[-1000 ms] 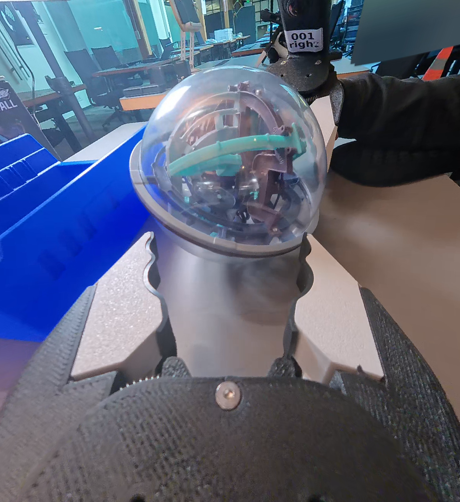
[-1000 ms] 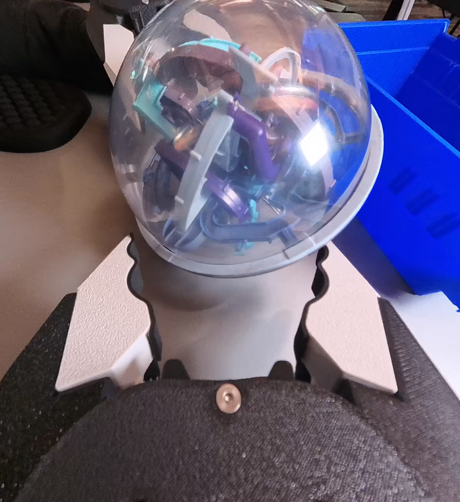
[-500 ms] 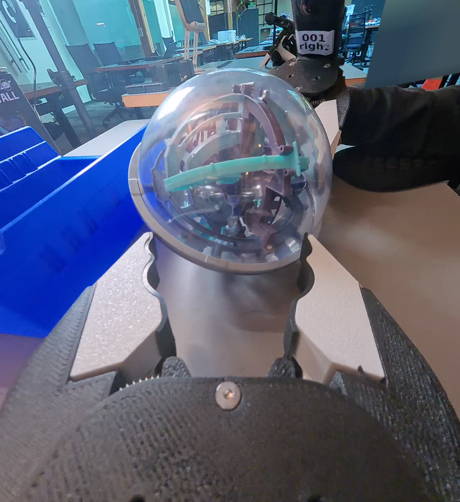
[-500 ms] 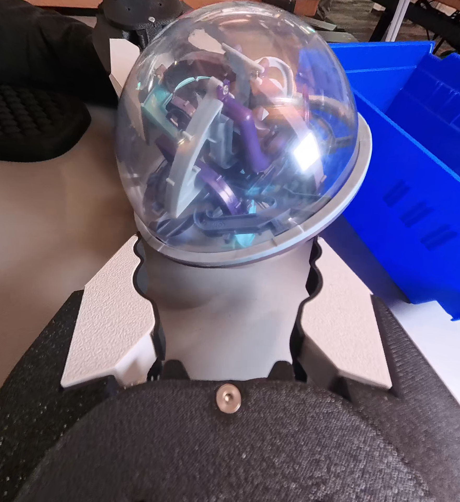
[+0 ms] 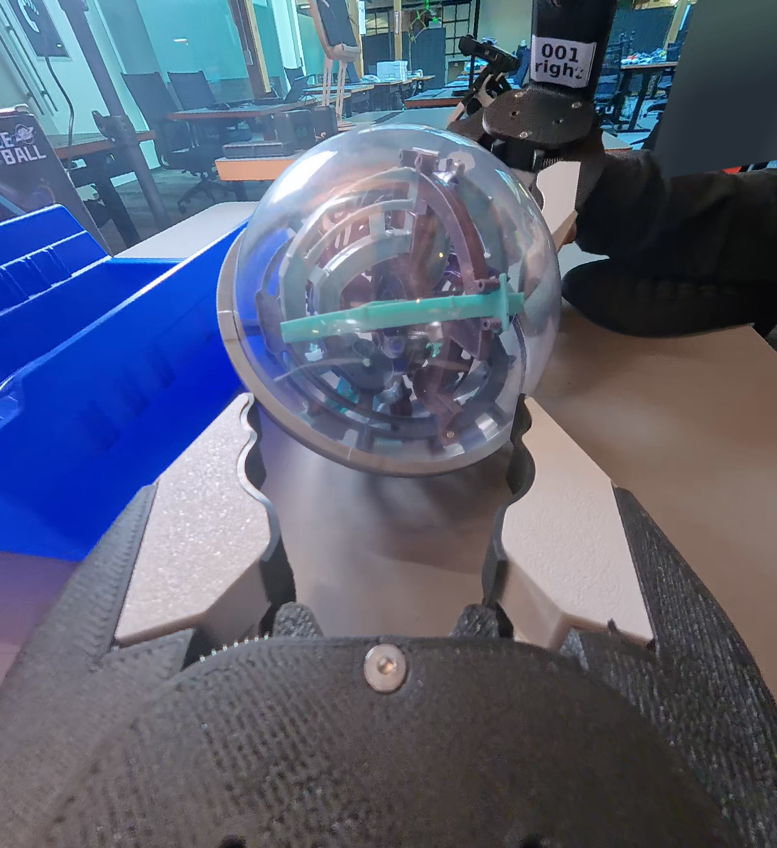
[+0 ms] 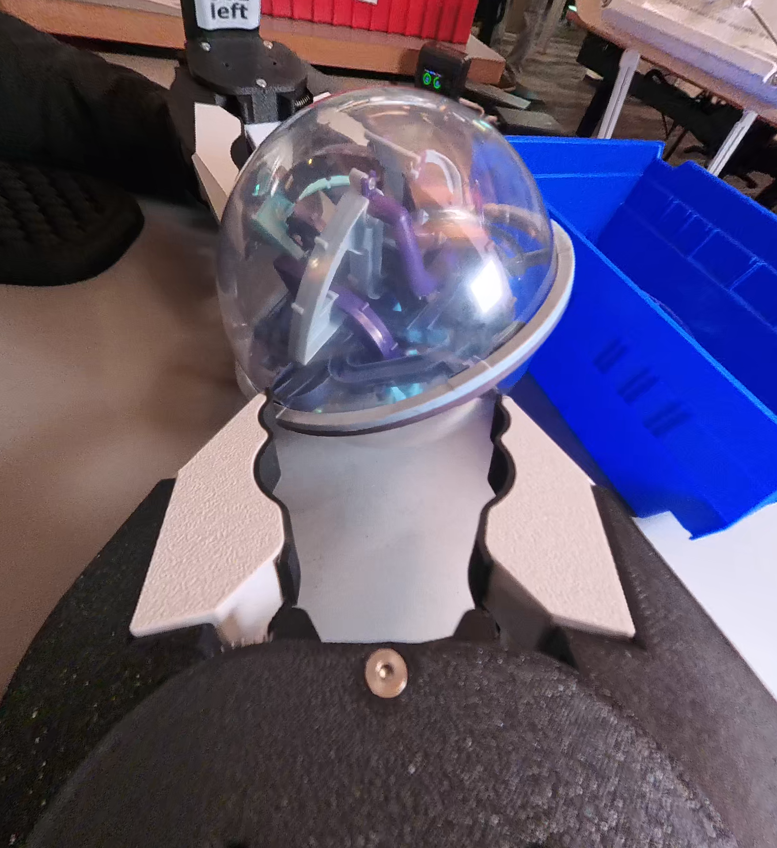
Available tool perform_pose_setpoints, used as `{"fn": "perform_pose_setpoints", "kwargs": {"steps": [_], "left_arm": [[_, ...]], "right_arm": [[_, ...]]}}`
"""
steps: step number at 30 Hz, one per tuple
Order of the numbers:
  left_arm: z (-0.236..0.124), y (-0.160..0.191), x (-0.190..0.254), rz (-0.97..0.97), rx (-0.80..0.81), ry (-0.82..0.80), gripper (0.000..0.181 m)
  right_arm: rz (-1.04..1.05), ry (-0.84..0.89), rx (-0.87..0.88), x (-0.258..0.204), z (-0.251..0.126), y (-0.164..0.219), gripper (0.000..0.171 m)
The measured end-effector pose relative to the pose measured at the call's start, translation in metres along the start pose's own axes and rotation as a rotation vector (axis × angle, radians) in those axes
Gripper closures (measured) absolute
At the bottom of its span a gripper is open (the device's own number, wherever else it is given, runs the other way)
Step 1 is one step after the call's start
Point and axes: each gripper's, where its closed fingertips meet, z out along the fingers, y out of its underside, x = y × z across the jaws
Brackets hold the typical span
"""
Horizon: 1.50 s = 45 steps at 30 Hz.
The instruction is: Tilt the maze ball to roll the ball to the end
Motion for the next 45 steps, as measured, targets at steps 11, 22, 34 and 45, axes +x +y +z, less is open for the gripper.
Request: {"fn": "perform_pose_setpoints", "kwargs": {"steps": [11,22,34,45], "left_arm": [[-0.011,-0.004,-0.018,-0.048,0.046,-0.054,0.094],[-0.057,-0.018,-0.070,-0.962,0.314,0.274,0.108],[-0.050,0.002,-0.056,-1.092,0.181,0.340,0.133],[-0.042,0.005,-0.049,-1.029,0.136,0.311,0.151]], "right_arm": [[0.041,0.080,0.106,0.018,-0.009,-0.011,0.161],[-0.993,0.462,-0.031,-0.007,0.008,-0.039,0.164],[-0.925,0.305,-0.099,-0.037,0.025,-0.017,0.136],[0.306,-0.045,0.039,0.002,0.009,0.008,0.103]]}}
